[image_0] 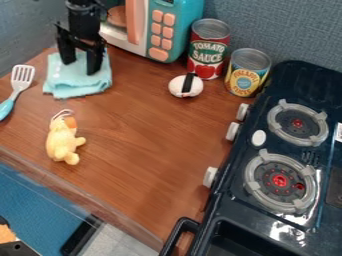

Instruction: Move the blue towel in the middle of the oven and white spatula

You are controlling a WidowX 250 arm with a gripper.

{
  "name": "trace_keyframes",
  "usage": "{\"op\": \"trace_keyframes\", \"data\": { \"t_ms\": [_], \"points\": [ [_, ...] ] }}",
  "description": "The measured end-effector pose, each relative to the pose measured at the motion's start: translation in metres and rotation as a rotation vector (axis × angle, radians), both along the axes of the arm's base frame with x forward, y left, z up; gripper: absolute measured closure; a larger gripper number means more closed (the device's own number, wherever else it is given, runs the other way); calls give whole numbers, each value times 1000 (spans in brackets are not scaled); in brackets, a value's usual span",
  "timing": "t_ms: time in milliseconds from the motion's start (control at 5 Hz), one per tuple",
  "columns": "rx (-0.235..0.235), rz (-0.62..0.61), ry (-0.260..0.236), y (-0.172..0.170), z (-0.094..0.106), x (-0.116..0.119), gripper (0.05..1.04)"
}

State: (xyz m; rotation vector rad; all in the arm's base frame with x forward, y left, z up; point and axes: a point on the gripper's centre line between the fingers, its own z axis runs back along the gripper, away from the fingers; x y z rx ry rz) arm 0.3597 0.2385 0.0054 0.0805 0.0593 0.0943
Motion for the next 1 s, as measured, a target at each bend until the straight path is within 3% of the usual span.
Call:
{"op": "trace_keyframes", "data": {
  "t_ms": [200,600,800,1000],
  "points": [
    [2,23,-1,13,3,7,84],
    [-10,25,-16,5,10,-10,86],
    [6,40,-123,11,44,-14,84],
    [12,36,-155,13,58,-12,84]
  ]
}}
